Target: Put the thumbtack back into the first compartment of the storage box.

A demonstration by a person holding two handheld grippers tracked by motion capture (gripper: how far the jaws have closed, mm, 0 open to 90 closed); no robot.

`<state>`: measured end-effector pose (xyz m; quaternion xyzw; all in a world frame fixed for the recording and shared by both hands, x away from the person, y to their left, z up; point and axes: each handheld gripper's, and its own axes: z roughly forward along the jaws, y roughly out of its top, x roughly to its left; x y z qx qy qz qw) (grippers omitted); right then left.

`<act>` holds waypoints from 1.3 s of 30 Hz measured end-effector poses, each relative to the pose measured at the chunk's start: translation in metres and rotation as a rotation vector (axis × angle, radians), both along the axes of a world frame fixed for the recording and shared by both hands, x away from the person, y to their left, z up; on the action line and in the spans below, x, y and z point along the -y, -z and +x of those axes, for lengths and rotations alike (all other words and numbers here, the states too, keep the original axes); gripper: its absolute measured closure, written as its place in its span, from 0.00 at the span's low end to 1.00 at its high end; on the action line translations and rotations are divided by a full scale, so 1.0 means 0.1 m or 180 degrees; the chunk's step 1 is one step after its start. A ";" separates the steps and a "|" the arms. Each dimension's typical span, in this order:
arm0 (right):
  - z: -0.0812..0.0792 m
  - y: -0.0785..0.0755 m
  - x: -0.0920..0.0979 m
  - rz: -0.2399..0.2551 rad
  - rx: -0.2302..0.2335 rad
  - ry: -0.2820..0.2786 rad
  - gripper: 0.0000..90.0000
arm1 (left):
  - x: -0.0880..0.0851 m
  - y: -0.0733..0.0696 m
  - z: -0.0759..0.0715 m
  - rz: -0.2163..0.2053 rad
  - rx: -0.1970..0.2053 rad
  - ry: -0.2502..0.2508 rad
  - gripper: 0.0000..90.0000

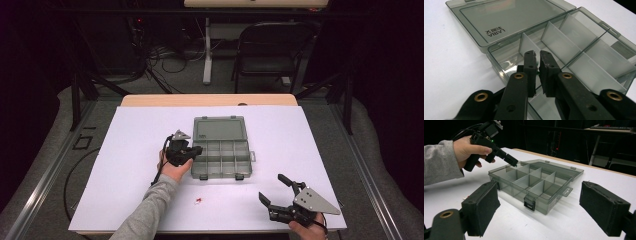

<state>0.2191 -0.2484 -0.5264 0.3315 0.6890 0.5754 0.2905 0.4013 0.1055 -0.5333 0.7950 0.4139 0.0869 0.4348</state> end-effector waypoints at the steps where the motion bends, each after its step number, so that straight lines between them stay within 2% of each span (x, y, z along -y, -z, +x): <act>1: 0.00 0.00 0.00 0.0000 0.0000 0.0001 0.16 | 0.00 0.00 0.00 -0.0002 0.0012 0.0014 0.89; 6: 0.00 0.00 0.00 0.0007 -0.0008 0.0005 0.16 | 0.00 -0.02 -0.02 -0.0051 0.0030 0.0005 0.74; 8: 0.00 0.00 0.00 0.0003 -0.0012 0.0006 0.16 | 0.00 -0.06 -0.04 -0.0049 0.0126 -0.0008 0.68; 12: 0.00 0.00 0.00 0.0000 -0.0014 0.0003 0.16 | -0.03 -0.11 -0.08 -0.0108 0.0206 -0.0041 0.57; 19: 0.00 0.00 0.00 -0.0004 -0.0016 0.0000 0.16 | -0.06 -0.23 -0.18 -0.0066 0.0369 -0.0042 0.46; 23: 0.00 0.00 0.00 0.0000 -0.0018 0.0003 0.16 | -0.08 -0.28 -0.25 -0.0097 0.0443 -0.0027 0.43; 24: 0.00 0.00 0.00 -0.0008 -0.0017 -0.0001 0.16 | -0.09 -0.32 -0.31 -0.0108 0.0496 -0.0007 0.42; 28: -0.01 0.00 0.00 -0.0010 -0.0008 -0.0001 0.16 | -0.10 -0.38 -0.40 -0.0117 0.0568 0.0044 0.42; 30: -0.01 -0.01 0.00 -0.0018 -0.0012 -0.0006 0.16 | -0.13 -0.43 -0.52 -0.0135 0.0633 0.0095 0.42; 31: -0.01 0.00 0.00 -0.0015 -0.0011 -0.0006 0.16 | -0.13 -0.43 -0.52 -0.0135 0.0633 0.0095 0.42; 32: -0.01 0.00 0.00 -0.0017 -0.0012 -0.0004 0.16 | -0.17 -0.44 -0.60 -0.0157 0.0674 0.0124 0.42; 39: -0.01 0.00 -0.01 -0.0005 -0.0014 -0.0013 0.16 | -0.33 -0.46 -0.84 -0.0228 0.0734 0.0143 0.42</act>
